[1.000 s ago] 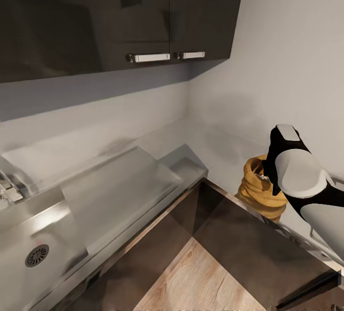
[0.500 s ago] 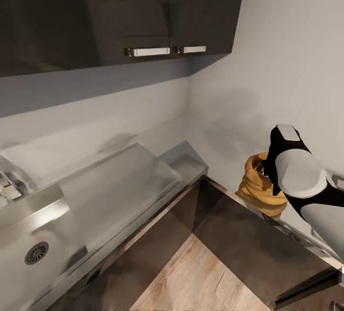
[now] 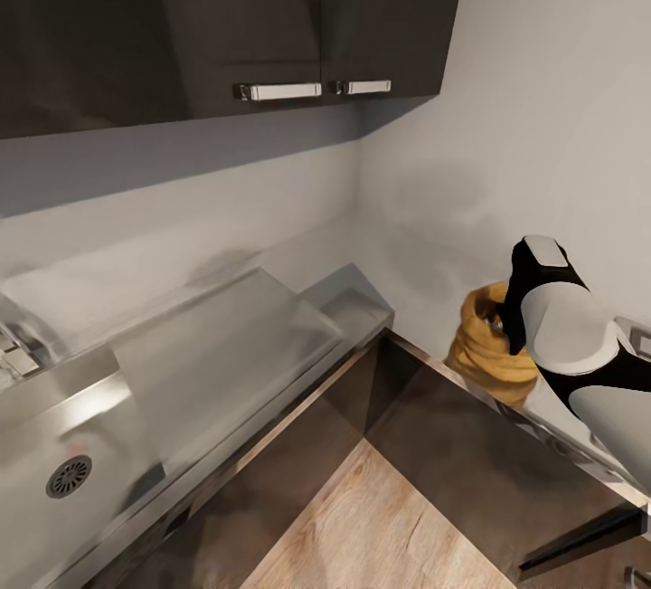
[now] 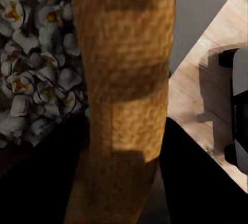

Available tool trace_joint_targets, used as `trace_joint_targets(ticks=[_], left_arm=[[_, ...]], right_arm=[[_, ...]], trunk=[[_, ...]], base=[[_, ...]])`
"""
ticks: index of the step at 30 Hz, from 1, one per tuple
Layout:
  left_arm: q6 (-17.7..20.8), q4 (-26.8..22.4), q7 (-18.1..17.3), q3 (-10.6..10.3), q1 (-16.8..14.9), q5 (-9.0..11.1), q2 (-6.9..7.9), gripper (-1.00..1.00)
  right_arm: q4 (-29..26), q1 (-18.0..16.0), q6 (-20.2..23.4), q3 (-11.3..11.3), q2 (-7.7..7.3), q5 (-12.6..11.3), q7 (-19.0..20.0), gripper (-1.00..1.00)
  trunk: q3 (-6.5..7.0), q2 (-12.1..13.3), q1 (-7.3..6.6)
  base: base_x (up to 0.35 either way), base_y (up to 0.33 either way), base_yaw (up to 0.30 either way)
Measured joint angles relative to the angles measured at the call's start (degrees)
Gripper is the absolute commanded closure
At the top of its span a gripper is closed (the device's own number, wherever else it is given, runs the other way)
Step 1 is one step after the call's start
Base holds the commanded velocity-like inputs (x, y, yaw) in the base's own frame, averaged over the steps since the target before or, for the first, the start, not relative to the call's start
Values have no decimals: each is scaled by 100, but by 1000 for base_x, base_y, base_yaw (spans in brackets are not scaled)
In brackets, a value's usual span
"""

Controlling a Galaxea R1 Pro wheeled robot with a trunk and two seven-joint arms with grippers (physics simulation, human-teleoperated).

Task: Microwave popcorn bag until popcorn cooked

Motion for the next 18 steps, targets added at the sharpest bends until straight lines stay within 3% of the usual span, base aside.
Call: trace_joint_targets(ticks=[18], left_arm=[[0, 0, 0, 0, 0, 0, 0, -100]], right_arm=[[-2, 2, -16, -52, 3, -7, -17, 100]], trunk=[[45, 1, 0]], base=[[0, 0, 0]])
